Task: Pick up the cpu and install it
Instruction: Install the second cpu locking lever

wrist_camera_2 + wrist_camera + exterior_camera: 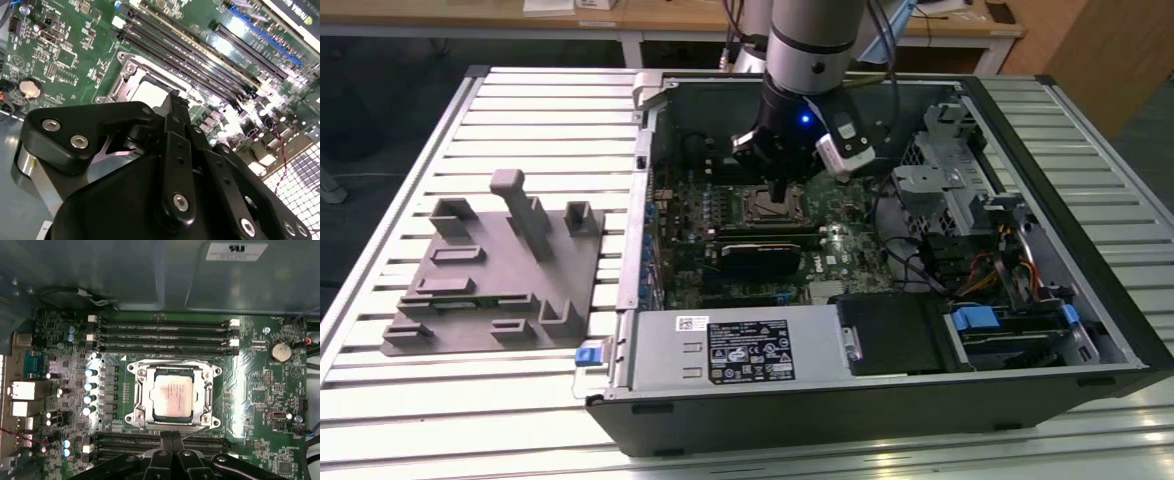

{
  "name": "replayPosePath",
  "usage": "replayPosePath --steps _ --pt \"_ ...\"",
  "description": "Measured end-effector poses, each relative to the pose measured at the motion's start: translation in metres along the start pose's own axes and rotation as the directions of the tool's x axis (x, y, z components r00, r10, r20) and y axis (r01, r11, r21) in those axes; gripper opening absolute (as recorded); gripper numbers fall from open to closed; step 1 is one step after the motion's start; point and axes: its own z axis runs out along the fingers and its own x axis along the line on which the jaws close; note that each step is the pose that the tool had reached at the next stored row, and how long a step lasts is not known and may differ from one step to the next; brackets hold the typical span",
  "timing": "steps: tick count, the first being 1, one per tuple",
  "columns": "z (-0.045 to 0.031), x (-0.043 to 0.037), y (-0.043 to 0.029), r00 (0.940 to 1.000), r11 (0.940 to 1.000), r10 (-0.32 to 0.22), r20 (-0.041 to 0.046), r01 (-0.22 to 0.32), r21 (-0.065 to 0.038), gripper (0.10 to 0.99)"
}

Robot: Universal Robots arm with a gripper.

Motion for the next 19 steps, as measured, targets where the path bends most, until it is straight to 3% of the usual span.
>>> replayPosePath --steps 19 --pt "0.0032 0.0103 -0.0095 1.0 1.0 0.0 0.0001 0.0 0.0 0.106"
